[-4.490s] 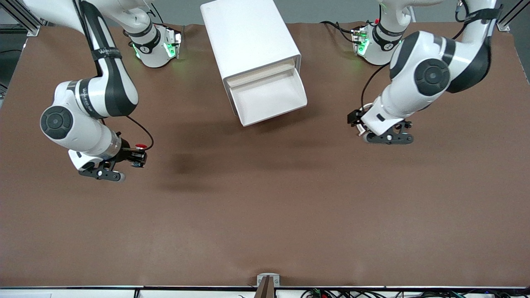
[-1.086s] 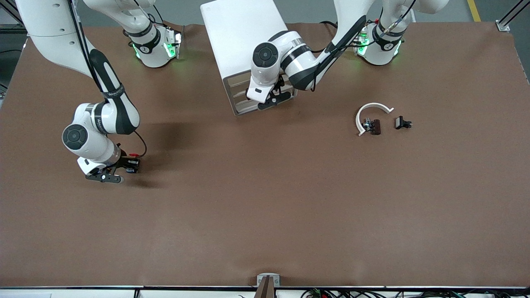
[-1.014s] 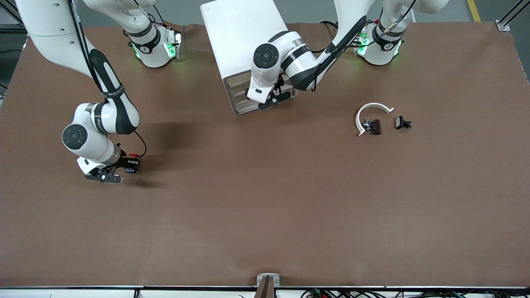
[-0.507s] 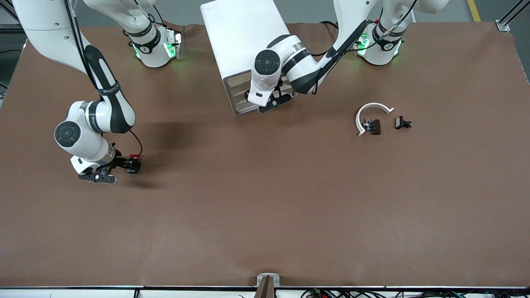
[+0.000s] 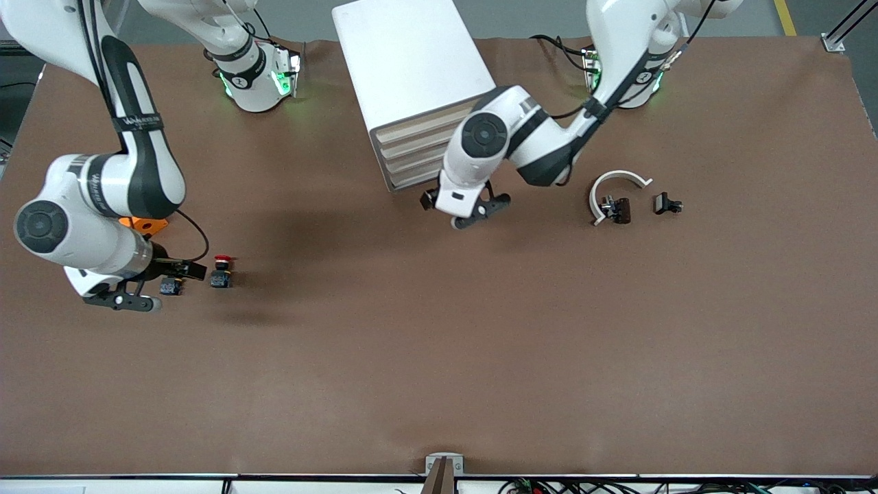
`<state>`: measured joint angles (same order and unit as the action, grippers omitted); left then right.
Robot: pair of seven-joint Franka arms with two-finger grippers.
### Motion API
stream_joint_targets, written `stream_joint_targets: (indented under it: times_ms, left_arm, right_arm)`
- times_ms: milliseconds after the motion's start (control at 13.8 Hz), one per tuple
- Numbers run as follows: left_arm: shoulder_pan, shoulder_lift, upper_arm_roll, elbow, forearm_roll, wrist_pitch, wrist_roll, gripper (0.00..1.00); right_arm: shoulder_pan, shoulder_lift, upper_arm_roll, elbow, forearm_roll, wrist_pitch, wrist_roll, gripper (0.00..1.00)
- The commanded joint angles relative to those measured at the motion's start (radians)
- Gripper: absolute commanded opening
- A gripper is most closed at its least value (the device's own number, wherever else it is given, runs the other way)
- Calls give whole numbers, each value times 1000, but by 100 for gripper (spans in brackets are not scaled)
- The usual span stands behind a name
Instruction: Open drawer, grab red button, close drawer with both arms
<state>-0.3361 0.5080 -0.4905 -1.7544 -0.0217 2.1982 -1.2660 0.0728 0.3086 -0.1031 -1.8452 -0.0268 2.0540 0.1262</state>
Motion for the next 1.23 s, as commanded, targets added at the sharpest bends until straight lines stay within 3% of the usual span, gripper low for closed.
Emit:
stream_joint_targets:
  times_ms: [0,290,579,942,1159]
  left_arm:
    - [67,12,-11,23,19,-29,86,100]
    - [202,-17,-11,18,22,-184,379,100]
    - [317,-97,-11,-37,28,-296,595,100]
    - [480,-317,-17,-206,58,-298,854,100]
    - [580,-451,-19,-290,29,-299,1020,100]
  right_arm:
    - [-18,-40,16,62,-19,-99,0,100]
    - [-24,-51,16,236,-18,-309,-8,100]
    - [-56,-46,14,352,-2,-377,-95,100]
    - [-59,-45,10,467,-27,-497,-95,100]
    - [-57,-40,13,495,-53,-500,-94,100]
